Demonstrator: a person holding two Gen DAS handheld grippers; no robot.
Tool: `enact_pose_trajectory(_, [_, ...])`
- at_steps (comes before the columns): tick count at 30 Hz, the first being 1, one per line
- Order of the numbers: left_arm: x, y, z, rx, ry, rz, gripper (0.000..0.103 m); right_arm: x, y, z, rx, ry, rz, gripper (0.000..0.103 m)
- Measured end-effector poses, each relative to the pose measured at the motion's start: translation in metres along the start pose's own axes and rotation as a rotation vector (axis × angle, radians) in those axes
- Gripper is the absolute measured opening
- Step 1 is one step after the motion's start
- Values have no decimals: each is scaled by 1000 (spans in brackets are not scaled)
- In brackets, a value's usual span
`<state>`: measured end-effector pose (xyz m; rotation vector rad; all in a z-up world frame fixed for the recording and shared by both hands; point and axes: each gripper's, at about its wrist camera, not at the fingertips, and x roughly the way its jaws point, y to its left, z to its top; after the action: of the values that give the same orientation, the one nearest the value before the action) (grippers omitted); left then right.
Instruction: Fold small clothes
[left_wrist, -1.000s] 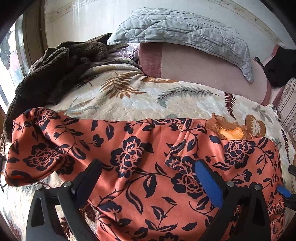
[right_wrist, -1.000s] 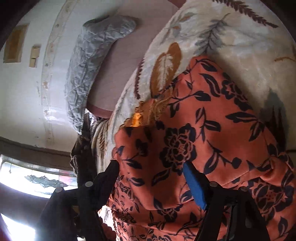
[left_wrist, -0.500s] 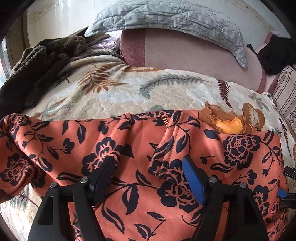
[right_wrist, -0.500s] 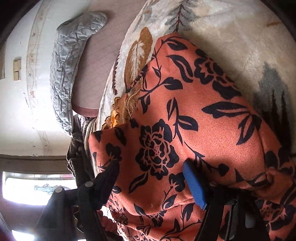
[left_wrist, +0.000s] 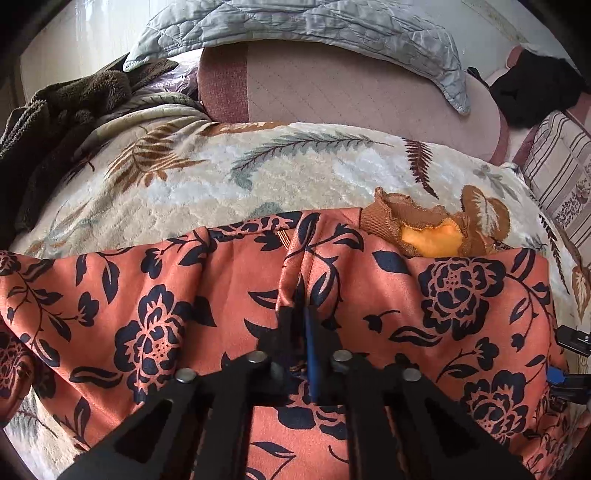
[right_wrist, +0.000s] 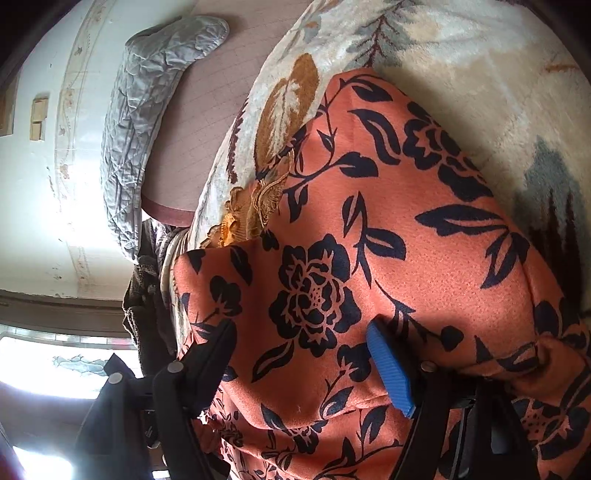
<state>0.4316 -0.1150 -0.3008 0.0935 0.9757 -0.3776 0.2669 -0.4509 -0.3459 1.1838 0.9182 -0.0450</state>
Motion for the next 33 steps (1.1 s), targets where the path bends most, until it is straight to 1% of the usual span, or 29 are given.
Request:
enact_pose_trajectory(1, [-7,0,1,-3,-9,-13,3,0,1,0,-2,-2,-3,77])
enact_pose_trajectory(4, [-25,1,4,-4,-22,-26,3,1,6,-1,-19,-9,-16,78])
enact_pose_trajectory(5, [-30,2,4,-5,-26,-44,3,1,7,-1,-24,-10,-21,78])
enact_pose_trajectory(8, [-43,11,2,-28,-12,-118,3,2,7,-1,-21,-13,-22,78])
enact_pose_trajectory(11, [-52,20,-4,-53,16,-144,3,3,8,-1,-20,-14,-26,78])
enact_pose_trajectory(13, [-54,28,-12,-69,42,-141,3,3,8,-1,-26,-17,-32,78])
enact_pose_trajectory(16, [-55,39,-25,-84,76,-116,3,4,10,-2,-39,-21,-42,78])
enact_pose_trajectory(21, [-60,54,-33,-94,78,-58,3,5,10,-2,-42,-27,-44,78])
enact_pose_trajectory(24, [-52,65,-33,-149,89,-53,3,6,11,-2,-49,-31,-47,80])
enact_pose_trajectory(26, [-43,68,-34,-163,114,-54,7,7,14,-3,-59,-35,-55,82])
enact_pose_trajectory(27, [-40,68,-34,-169,122,-62,14,8,15,-3,-65,-37,-57,83])
enact_pose_trajectory(28, [-37,67,-35,-174,128,-69,26,9,17,-4,-73,-38,-60,84])
enact_pose_trajectory(29, [-34,64,-36,-172,134,-73,34,9,18,-4,-83,-38,-65,85])
enact_pose_trajectory(30, [-32,60,-37,-163,141,-74,49,10,20,-5,-90,-39,-72,85])
enact_pose_trajectory(31, [-30,56,-38,-148,147,-72,54,10,20,-5,-96,-40,-75,85])
enact_pose_trajectory(33, [-25,45,-40,-109,153,-62,54,11,21,-5,-100,-41,-77,85])
